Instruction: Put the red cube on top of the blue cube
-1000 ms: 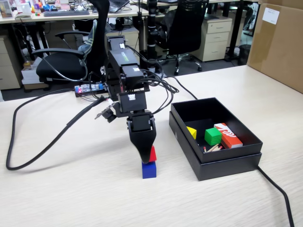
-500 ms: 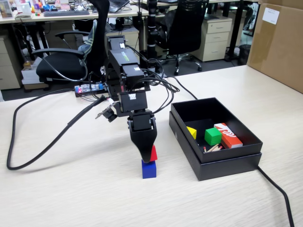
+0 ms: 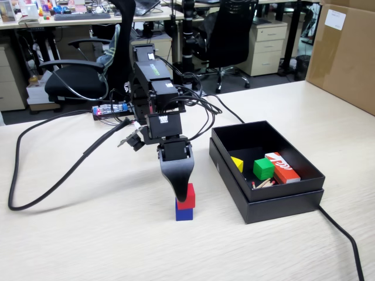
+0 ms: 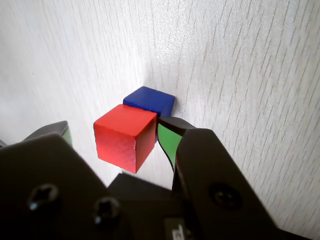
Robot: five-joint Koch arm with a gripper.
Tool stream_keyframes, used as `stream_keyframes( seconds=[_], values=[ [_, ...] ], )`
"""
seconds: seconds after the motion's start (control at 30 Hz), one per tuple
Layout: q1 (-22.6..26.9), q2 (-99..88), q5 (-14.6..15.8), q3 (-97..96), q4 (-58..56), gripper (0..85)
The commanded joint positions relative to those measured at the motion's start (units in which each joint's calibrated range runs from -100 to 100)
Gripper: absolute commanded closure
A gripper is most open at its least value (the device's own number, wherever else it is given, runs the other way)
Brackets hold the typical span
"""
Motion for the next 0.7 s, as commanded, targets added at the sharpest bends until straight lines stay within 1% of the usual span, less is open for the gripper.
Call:
stream_keyframes(
  seconds=[0.0, 0.17, 0.37, 0.67],
  values=[
    [0.05, -3.84, -0.49, 1.72, 0.62, 45.1],
    [0.15, -7.86, -1.32, -2.54, 0.62, 36.6],
    [1.17, -19.45, -2.78, -12.06, 0.71, 36.0],
    [2.3, -37.35, -2.98, -23.3, 1.92, 36.3]
  ],
)
